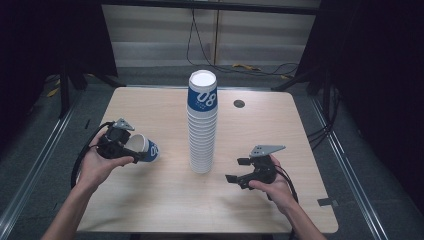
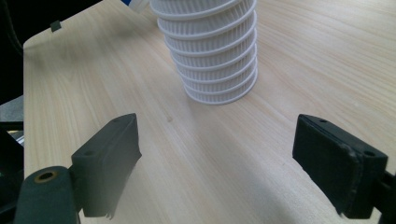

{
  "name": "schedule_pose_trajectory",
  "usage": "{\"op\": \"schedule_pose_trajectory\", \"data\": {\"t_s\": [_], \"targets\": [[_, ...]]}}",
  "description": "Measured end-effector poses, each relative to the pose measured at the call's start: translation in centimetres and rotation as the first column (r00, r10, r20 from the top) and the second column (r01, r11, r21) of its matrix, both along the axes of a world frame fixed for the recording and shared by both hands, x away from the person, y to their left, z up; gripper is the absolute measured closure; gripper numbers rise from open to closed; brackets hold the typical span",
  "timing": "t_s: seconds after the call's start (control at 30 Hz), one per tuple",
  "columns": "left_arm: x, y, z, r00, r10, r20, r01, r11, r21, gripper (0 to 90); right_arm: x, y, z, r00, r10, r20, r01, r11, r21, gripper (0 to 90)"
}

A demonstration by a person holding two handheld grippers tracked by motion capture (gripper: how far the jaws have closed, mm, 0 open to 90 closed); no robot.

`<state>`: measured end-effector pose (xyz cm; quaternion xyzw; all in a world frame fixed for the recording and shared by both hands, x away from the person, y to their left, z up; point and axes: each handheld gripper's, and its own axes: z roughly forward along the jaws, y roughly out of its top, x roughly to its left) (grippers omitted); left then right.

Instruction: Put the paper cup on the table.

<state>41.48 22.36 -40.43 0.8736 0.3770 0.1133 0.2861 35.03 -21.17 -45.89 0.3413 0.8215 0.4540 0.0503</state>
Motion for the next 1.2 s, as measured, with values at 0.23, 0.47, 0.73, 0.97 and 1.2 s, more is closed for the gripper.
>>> {"op": "schedule_pose_trajectory", "data": {"t_s": [0.23,0.47,0.73,0.97,1.2], "targets": [[1.0,-0.5,0.6,0.9989,0.008,-0.046,0.000,0.9863,0.165,19.8,-0.1,0.3,0.0,0.9999,0.014,-0.002,-0.014,0.9998,-0.011,16.5],[2.3,-1.8,0.1,0.9926,0.000,-0.121,0.030,0.9673,0.252,19.6,-0.6,0.6,0.3,0.9996,0.022,0.016,-0.022,0.9995,-0.023,16.5],[4.7,-2.1,-0.8,0.9846,0.035,-0.171,0.012,0.9628,0.270,17.8,-0.4,0.6,-0.1,0.9999,0.012,0.012,-0.012,0.9996,-0.024,15.8],[5.6,-2.8,-1.3,0.9836,0.030,-0.178,0.019,0.9631,0.269,15.6,-0.5,0.8,-0.1,0.9998,0.018,0.009,-0.018,0.9995,-0.025,16.4],[5.7,-3.4,-1.7,0.9833,0.020,-0.181,0.034,0.9571,0.288,14.5,-0.3,0.7,-0.3,0.9998,0.017,0.002,-0.017,0.9994,-0.029,16.4]]}}
